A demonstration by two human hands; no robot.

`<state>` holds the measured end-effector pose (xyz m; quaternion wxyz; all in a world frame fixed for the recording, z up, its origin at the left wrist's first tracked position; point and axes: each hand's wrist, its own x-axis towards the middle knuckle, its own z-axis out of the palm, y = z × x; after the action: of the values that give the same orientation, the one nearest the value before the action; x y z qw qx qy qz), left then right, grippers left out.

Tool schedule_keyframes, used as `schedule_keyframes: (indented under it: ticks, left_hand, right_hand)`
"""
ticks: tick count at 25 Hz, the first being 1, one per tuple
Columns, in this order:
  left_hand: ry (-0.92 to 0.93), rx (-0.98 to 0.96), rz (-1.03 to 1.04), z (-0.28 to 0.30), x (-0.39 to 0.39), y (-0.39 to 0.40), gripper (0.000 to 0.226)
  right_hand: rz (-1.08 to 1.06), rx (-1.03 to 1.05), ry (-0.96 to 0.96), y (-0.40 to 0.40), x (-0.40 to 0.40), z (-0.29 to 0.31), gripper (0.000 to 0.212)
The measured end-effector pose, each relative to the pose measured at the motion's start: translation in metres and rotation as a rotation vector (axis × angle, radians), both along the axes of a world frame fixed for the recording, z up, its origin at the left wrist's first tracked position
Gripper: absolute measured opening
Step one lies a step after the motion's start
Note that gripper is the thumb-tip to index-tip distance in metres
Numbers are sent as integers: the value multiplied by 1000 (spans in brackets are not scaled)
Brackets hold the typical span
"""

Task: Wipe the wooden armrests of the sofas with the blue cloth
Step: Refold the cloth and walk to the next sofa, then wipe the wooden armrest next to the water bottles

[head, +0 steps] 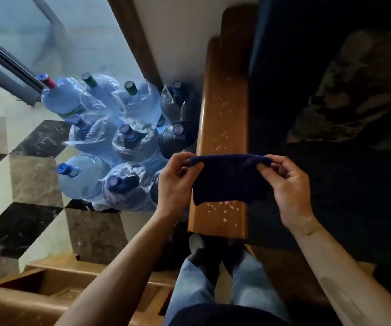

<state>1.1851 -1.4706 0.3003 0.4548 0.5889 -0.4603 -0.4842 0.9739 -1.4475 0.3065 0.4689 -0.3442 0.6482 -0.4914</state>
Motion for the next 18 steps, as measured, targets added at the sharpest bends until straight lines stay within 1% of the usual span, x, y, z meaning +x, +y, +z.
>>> schedule_keyframes:
  ticks: [3, 6, 8, 9, 11, 12, 13, 14, 15, 16, 17, 18]
  left_hand:
    - [-43, 186, 6, -70, 7, 45, 17]
    - [-42, 367, -4, -126, 11, 74, 15]
    - [-86, 406, -15, -153, 10, 75, 15]
    - [-135, 394, -25, -168, 8, 71, 15]
    - [-295, 308, -52, -190, 1, 58, 16]
    - [-412, 257, -64, -200, -3, 53, 18]
    - [-570, 185, -78, -210, -6, 52, 21]
    - [-745, 88, -104, -217, -10, 54, 29]
    - [-895, -34, -159, -225, -14, 63, 39]
    - [-1001, -154, -262, -234, -20, 75, 48]
    - [-1093, -243, -400, -239, -26, 88, 53]
    - [-1178, -285, -548, -242, -30, 98, 58]
  right_hand:
    - [-19, 228, -46, 40, 9, -73, 12]
    - [13, 393, -43, 64, 12, -128, 14]
    - [48, 471, 14, 64, 12, -156, 13]
    - [65, 484, 54, 60, 11, -169, 13]
    - [100, 470, 161, 47, 9, -189, 10]
    - [133, 463, 248, 40, 8, -199, 10]
    - [168, 451, 339, 36, 6, -206, 10]
    - [195, 425, 403, 34, 4, -212, 13]
    - [198, 396, 420, 33, 2, -216, 18]
    - [173, 367, 383, 30, 0, -220, 25]
    - [135, 343, 313, 24, -1, -221, 31]
    - [97, 331, 249, 15, -2, -225, 36]
